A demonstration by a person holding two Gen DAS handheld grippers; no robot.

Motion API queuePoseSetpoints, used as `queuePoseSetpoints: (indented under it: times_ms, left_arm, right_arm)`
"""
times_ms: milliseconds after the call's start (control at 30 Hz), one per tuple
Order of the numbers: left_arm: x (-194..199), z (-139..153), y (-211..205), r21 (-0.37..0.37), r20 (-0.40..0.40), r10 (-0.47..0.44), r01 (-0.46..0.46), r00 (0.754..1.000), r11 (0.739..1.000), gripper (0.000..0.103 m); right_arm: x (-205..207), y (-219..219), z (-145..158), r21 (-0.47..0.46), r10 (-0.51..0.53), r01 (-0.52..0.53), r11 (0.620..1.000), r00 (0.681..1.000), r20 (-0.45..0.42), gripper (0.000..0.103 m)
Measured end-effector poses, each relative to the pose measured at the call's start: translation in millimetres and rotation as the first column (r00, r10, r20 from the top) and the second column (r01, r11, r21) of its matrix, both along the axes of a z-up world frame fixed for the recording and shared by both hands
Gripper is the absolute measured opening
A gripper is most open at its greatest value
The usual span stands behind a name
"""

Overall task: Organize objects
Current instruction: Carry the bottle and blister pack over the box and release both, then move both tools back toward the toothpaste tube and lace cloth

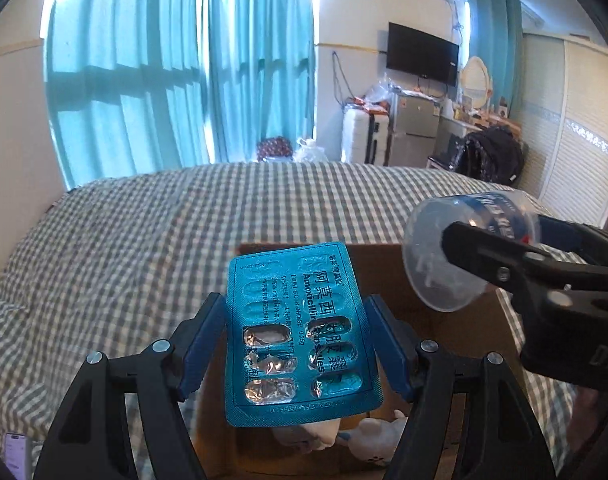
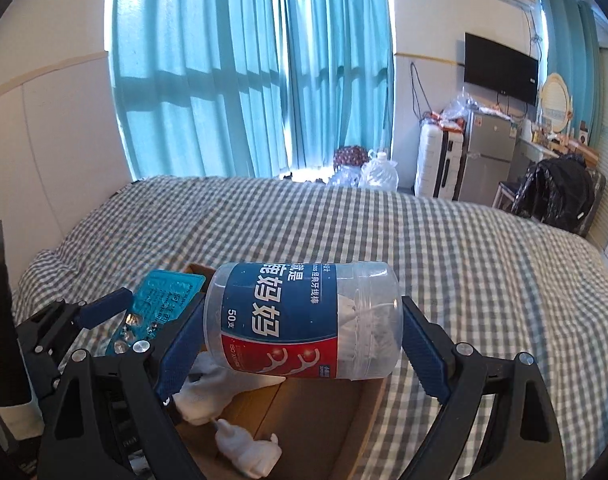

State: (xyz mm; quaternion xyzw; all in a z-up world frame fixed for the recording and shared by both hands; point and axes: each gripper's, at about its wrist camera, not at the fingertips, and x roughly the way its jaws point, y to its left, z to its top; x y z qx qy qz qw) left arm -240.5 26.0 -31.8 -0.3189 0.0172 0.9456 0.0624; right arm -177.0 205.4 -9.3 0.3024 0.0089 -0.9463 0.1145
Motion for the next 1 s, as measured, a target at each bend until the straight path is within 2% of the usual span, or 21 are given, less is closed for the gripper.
queuePoseSetpoints:
  times_ms: [300,400,433,467,533,600,833,1000]
  left_arm:
    - [-0.1,-23.9,3.7,0.003,0.05,-0.031,0.031,0.998,1.0,0.073]
    - [5.3,-20.3,3.5,0.006,0.05,-0.039,0.039,0.998,0.999,0.076]
    - [5.7,-18.5,1.9,0.006,0.049,-0.039,0.038,0.998,0.999,0.08]
    - [8.6,-15.8,1.2,0.004,0.045,-0.034,0.033,0.998,0.999,0.087]
    - [18.1,-7.1,-2.2,0.0,0.025,-0.014,0.014,1.0,1.0,0.093]
    - [26.5,2.1,-5.2,0.001,0.012,-0.001,0.001,1.0,1.0,0.095]
    - [68.4,42.8,-17.0,0.015,-0.051,0.04,-0.039,0.998,0.999,0.102]
    - [99.2,68.5,-19.9,-0.027,-0.111,0.054,-0.058,0.992,0.998,0.103]
  right_arm:
    - [-15.2,10.7,-29.9,-0.019,-0.019,0.021,1.0,0.997,0.072,0.091]
    - [-12.7,14.6,-29.2,-0.035,-0.033,0.036,0.999,0.996,0.081,0.091]
    - [-11.2,15.2,-27.4,-0.036,-0.031,0.034,0.999,0.996,0.082,0.092]
    - [-7.9,15.3,-24.1,-0.036,-0.027,0.03,0.999,0.997,0.074,0.093]
    - [2.3,17.2,-15.3,-0.034,-0.035,0.037,0.999,0.998,0.046,0.098]
    - [13.4,17.9,-2.5,-0.034,-0.043,0.043,0.998,0.999,0.016,0.102]
    - [65.0,14.4,45.2,0.017,-0.04,0.041,0.999,0.997,-0.065,0.103]
    - [106.3,16.7,71.2,0.011,-0.05,0.052,0.999,0.994,-0.1,0.103]
